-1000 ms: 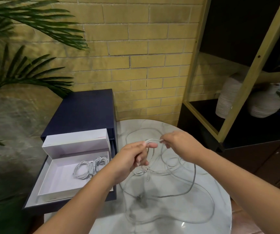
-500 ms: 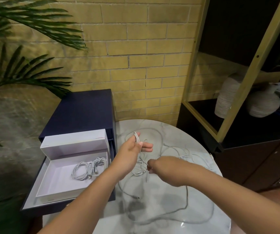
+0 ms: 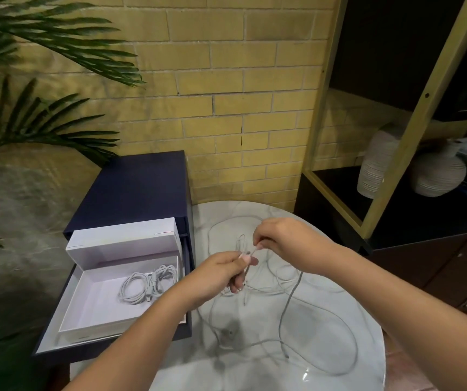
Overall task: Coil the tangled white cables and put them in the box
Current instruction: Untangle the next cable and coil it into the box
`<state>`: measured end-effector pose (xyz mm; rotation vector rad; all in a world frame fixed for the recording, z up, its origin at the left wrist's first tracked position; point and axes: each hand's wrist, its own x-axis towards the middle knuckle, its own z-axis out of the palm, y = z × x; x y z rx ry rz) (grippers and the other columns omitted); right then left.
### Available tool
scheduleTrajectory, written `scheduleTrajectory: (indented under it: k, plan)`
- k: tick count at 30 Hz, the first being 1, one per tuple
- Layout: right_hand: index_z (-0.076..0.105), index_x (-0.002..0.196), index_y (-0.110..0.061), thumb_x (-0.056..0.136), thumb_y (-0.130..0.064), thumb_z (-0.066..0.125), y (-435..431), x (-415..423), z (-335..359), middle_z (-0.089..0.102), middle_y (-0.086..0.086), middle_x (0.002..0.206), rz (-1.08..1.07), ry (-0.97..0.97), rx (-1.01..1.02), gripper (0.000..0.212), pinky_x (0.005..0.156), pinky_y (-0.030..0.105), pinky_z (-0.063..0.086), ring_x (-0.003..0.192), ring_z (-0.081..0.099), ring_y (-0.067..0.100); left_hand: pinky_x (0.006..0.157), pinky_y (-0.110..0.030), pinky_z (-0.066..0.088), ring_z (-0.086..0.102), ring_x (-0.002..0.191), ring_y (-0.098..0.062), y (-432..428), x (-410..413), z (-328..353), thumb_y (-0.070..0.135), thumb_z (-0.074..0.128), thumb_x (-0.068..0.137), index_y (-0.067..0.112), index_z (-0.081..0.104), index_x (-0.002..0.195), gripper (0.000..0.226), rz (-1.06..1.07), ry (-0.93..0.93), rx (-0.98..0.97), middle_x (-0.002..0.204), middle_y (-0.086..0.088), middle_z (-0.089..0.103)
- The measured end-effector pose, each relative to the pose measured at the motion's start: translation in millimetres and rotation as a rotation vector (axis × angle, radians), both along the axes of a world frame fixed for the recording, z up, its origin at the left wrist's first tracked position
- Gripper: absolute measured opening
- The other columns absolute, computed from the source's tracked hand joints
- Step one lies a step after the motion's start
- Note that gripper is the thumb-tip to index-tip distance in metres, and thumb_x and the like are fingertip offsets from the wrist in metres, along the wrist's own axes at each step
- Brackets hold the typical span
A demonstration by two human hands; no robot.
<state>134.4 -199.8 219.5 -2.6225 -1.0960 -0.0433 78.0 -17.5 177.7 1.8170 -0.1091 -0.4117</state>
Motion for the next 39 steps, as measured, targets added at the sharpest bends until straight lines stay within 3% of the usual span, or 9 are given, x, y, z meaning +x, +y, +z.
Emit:
scheduleTrajectory:
  k: [2,5,8,11,15,20,27,34,39]
  plan:
    - [0.066,0.099,-0.014,0.096,-0.016,0.053,-1.3,1.9,-6.3,0.064,-0.005,0.098,-0.019,-0.016,0.036,0.013,0.080,0.030,0.047,0.091,0.057,0.011,0.070,-0.023,0.045,0.041,0.048,-0.006,0.4,1.2,1.2,0.025,0.039,0.103,0.001,0.063,0.112,0.036,0.010,0.030,-0.080,0.049,0.009,0.042]
    - [0.064,0.100,-0.014,0.095,-0.018,0.055,0.0,3.0,-19.8,0.064,-0.004,0.098,-0.045,-0.004,0.095,0.011,0.078,0.027,0.046,0.091,0.057,0.012,0.065,-0.023,0.048,0.030,0.045,-0.009,-0.2,2.1,2.9,0.021,0.037,0.104,0.003,0.066,0.101,0.034,0.051,0.079,-0.197,0.046,0.007,0.031]
    - [0.064,0.098,-0.014,0.093,-0.016,0.060,2.0,1.8,-27.6,0.061,-0.011,0.087,-0.098,0.190,0.220,0.007,0.073,0.019,0.043,0.082,0.056,0.007,0.060,-0.023,0.046,0.025,0.043,-0.009,0.2,0.7,4.3,0.020,0.036,0.103,0.003,0.065,0.096,0.034,0.128,0.101,-0.319,0.045,0.006,0.026]
    - [0.063,0.091,-0.014,0.089,-0.009,0.064,1.6,-2.3,-31.7,0.065,-0.005,0.080,-0.115,0.503,0.356,0.005,0.074,0.028,0.053,0.074,0.066,0.009,0.061,-0.025,0.045,0.024,0.040,-0.008,1.9,0.2,6.0,0.019,0.037,0.103,0.001,0.065,0.097,0.034,0.171,0.120,-0.454,0.045,0.006,0.025]
    - [0.062,0.097,-0.004,0.086,0.000,0.063,5.6,-3.8,-38.5,0.071,0.013,0.087,-0.093,0.639,0.453,0.012,0.082,0.042,0.057,0.079,0.071,0.022,0.059,-0.025,0.047,0.025,0.040,-0.008,0.2,1.1,8.6,0.020,0.038,0.102,-0.001,0.066,0.098,0.035,0.180,0.130,-0.549,0.046,0.005,0.026]
    - [0.055,0.118,-0.002,0.083,0.007,0.066,3.5,-2.1,-36.9,0.069,0.019,0.106,-0.002,0.857,0.458,0.038,0.091,0.037,0.054,0.099,0.068,0.029,0.060,-0.026,0.046,0.026,0.040,-0.008,1.4,2.0,7.6,0.021,0.038,0.102,0.000,0.066,0.097,0.035,0.193,0.114,-0.531,0.046,0.005,0.027]
    - [0.062,0.110,-0.005,0.085,-0.002,0.067,9.5,-2.3,-41.6,0.071,0.017,0.098,0.008,0.838,0.476,0.025,0.081,0.039,0.056,0.085,0.069,0.027,0.066,-0.028,0.046,0.034,0.046,-0.012,0.6,1.1,9.6,0.024,0.038,0.102,0.001,0.065,0.100,0.035,0.141,0.097,-0.486,0.049,0.002,0.030]
    - [0.060,0.112,-0.015,0.084,-0.016,0.072,9.0,-3.8,-40.9,0.070,0.017,0.104,0.006,0.870,0.478,0.030,0.085,0.057,0.051,0.093,0.065,0.043,0.074,-0.030,0.041,0.045,0.056,-0.013,-1.7,0.2,5.0,0.025,0.044,0.099,0.008,0.064,0.110,0.028,0.097,0.057,-0.393,0.054,0.003,0.040]
    - [0.061,0.097,-0.024,0.088,-0.011,0.065,8.0,-5.5,-36.8,0.071,0.003,0.092,0.014,0.850,0.406,0.016,0.075,0.037,0.050,0.073,0.067,0.018,0.070,-0.028,0.048,0.053,0.058,-0.013,-8.3,-1.4,4.7,0.027,0.039,0.103,0.011,0.064,0.107,0.030,0.117,-0.001,-0.305,0.055,0.004,0.045]
